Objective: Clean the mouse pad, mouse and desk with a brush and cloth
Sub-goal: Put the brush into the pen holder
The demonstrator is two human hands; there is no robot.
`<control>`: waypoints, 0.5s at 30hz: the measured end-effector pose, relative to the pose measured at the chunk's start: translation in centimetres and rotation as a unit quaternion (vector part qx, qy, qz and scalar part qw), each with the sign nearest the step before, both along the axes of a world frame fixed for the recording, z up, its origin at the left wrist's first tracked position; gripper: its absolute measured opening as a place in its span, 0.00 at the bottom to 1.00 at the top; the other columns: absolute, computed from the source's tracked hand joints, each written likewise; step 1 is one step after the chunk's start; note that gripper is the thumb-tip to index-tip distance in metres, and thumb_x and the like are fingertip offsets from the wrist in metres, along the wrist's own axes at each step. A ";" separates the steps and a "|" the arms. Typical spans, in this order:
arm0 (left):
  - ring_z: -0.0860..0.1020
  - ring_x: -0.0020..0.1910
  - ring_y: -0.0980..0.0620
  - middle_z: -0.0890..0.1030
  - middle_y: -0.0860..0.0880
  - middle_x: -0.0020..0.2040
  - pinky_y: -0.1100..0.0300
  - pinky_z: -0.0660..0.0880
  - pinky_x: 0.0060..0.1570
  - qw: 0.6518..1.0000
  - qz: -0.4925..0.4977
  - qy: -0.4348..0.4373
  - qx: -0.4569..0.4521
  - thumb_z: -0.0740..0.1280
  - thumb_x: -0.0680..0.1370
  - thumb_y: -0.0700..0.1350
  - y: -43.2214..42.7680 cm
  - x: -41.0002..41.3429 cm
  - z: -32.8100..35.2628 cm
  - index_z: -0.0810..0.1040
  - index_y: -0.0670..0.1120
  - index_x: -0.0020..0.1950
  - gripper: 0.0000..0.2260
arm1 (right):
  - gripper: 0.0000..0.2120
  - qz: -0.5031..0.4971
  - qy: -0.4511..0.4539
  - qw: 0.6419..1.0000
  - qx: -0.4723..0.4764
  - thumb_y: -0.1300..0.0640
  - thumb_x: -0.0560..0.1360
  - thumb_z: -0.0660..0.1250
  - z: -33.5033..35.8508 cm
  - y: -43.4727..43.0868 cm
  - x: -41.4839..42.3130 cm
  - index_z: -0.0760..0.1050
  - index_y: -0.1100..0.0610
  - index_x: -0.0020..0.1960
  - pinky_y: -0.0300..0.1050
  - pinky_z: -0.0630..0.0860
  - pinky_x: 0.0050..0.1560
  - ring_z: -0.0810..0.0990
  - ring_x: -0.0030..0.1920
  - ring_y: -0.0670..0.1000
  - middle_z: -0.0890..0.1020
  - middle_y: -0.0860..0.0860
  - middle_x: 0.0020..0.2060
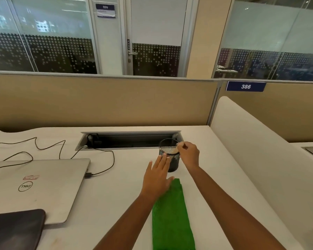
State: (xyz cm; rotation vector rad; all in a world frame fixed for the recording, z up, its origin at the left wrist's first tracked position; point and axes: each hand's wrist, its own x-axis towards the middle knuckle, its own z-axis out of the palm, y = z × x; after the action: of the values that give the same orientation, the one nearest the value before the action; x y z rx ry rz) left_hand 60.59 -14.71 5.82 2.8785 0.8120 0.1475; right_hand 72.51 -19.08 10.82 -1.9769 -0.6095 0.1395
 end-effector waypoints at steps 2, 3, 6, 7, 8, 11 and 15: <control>0.41 0.77 0.49 0.41 0.48 0.78 0.51 0.41 0.75 1.000 0.002 0.002 -0.005 0.52 0.81 0.57 -0.3 -0.4 -0.2 0.42 0.48 0.78 0.30 | 0.12 -0.001 -0.003 1.000 -0.005 0.60 0.78 0.60 -0.1 -0.3 0.0 0.77 0.67 0.53 0.37 0.70 0.40 0.75 0.44 0.52 0.81 0.63 0.50; 0.41 0.77 0.49 0.41 0.48 0.78 0.51 0.41 0.75 1.000 0.004 0.007 -0.009 0.52 0.81 0.57 -0.5 -0.6 -0.3 0.42 0.48 0.78 0.30 | 0.12 -0.003 -0.003 1.000 -0.003 0.60 0.78 0.60 -0.1 -0.5 0.0 0.76 0.66 0.55 0.37 0.69 0.43 0.76 0.46 0.53 0.81 0.62 0.52; 0.41 0.77 0.47 0.41 0.46 0.78 0.50 0.43 0.75 0.999 0.018 0.023 -0.018 0.51 0.81 0.58 -1.3 -1.5 -0.7 0.41 0.47 0.78 0.31 | 0.17 -0.016 0.016 1.000 0.010 0.60 0.76 0.64 -0.1 -1.6 -0.5 0.70 0.63 0.64 0.39 0.70 0.48 0.76 0.57 0.57 0.75 0.61 0.59; 0.42 0.78 0.47 0.41 0.46 0.78 0.50 0.43 0.75 0.999 0.024 0.023 -0.020 0.51 0.81 0.58 -1.6 -1.7 -0.9 0.41 0.47 0.78 0.31 | 0.19 -0.019 0.018 1.000 0.012 0.60 0.76 0.64 -0.2 -2.2 -0.9 0.68 0.62 0.66 0.40 0.71 0.51 0.75 0.58 0.58 0.73 0.61 0.61; 0.42 0.78 0.47 0.42 0.45 0.78 0.50 0.43 0.75 0.999 0.029 0.021 -0.023 0.51 0.81 0.58 -1.9 -2.0 -1.0 0.42 0.47 0.78 0.31 | 0.20 -0.020 0.008 1.000 0.007 0.59 0.76 0.64 -0.5 -2.8 -1.4 0.67 0.62 0.67 0.42 0.72 0.54 0.74 0.59 0.58 0.72 0.61 0.61; 0.43 0.78 0.47 0.43 0.44 0.78 0.50 0.43 0.75 0.999 0.040 0.023 -0.029 0.50 0.82 0.56 -2.9 -3.0 -1.7 0.42 0.46 0.78 0.29 | 0.21 0.001 -0.049 0.998 -0.042 0.57 0.77 0.63 -2.4 -5.1 -3.8 0.66 0.60 0.68 0.46 0.70 0.61 0.70 0.64 0.57 0.70 0.59 0.63; 0.45 0.78 0.47 0.47 0.45 0.79 0.51 0.46 0.76 0.998 0.051 0.017 -0.032 0.46 0.83 0.49 -3.9 -4.3 -2.6 0.45 0.44 0.78 0.24 | 0.25 0.058 -0.062 0.981 -0.172 0.49 0.79 0.57 -5.2 -7.2 -7.6 0.59 0.56 0.73 0.49 0.66 0.66 0.62 0.70 0.54 0.63 0.55 0.70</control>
State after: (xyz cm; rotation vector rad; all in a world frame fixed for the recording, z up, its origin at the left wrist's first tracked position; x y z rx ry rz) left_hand 56.28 -18.59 3.26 2.7888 0.9532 0.0831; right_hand 64.93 -26.28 5.62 -2.2968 -0.8270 0.2052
